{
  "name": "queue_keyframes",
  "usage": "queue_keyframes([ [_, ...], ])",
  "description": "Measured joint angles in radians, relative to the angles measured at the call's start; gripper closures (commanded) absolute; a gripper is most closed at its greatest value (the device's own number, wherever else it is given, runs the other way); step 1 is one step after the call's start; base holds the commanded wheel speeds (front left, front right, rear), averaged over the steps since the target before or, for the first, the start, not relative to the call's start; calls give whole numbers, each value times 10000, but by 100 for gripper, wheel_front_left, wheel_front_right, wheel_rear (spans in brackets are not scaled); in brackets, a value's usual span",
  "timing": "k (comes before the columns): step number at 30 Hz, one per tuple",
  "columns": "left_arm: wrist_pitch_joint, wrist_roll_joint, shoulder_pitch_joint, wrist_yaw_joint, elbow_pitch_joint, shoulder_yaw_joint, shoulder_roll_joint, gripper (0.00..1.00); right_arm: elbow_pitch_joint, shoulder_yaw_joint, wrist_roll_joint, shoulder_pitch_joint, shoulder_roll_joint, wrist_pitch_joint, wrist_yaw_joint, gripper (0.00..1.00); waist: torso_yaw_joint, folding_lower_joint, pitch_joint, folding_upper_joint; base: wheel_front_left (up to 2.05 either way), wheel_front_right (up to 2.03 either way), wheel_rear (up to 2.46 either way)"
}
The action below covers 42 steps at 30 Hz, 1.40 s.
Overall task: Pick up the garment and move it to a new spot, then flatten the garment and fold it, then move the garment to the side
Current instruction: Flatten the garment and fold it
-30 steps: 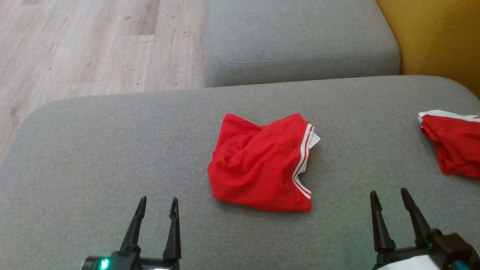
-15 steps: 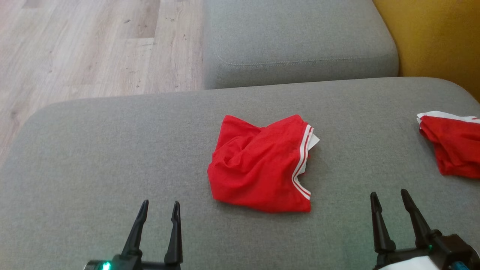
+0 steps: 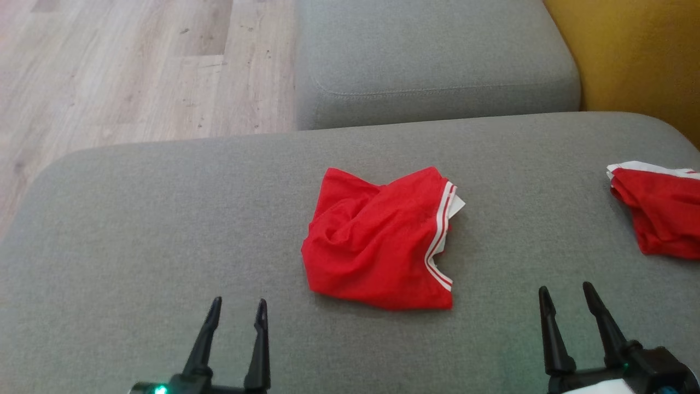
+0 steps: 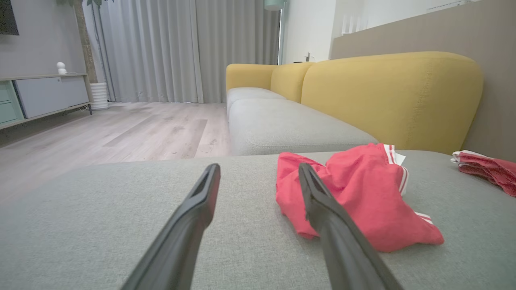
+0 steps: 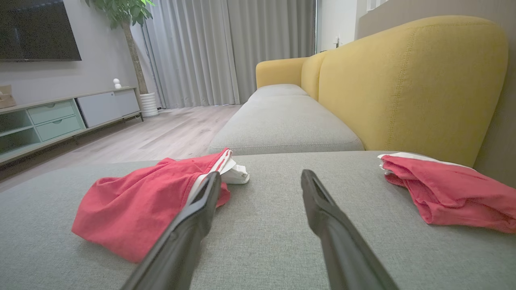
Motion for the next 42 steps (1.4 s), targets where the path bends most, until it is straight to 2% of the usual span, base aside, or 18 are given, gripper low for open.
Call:
queue_keyframes([
  [2, 0, 61, -2, -31, 38, -104, -2, 0, 0, 25, 0, -1, 0, 0, 0, 0, -43, 0, 25, 0, 0, 0, 0],
  [9, 0, 263, -398, -558, 721, -1068, 0, 0, -12, 332, 2, -23, -2, 0, 0, 0, -440, 0, 231, 0, 0, 0, 0],
  [19, 69, 451, -2684, -1235, 3093, -3810, -15, 0, -71, 700, 2, -391, -59, 4, 0, 0, -1378, 0, 920, 0, 0, 0, 0],
  [27, 1020, 226, -4567, -1298, 4890, -4867, -29, 0, -155, 926, 2, -1078, -56, 4, 0, 0, -2043, 3, 1881, 0, 0, 0, 0],
  [35, 644, -75, -5669, -1310, 5413, -5567, -58, 0, -140, 1005, 2, -1408, -50, 4, 0, 0, -2521, 2, 2588, 0, 0, 0, 0],
  [42, 949, -493, -6471, -1149, 6404, -5979, -65, 0, -119, 1210, 0, -1791, -42, 6, 0, 0, -2819, 2, 2861, 0, 0, 0, 0],
])
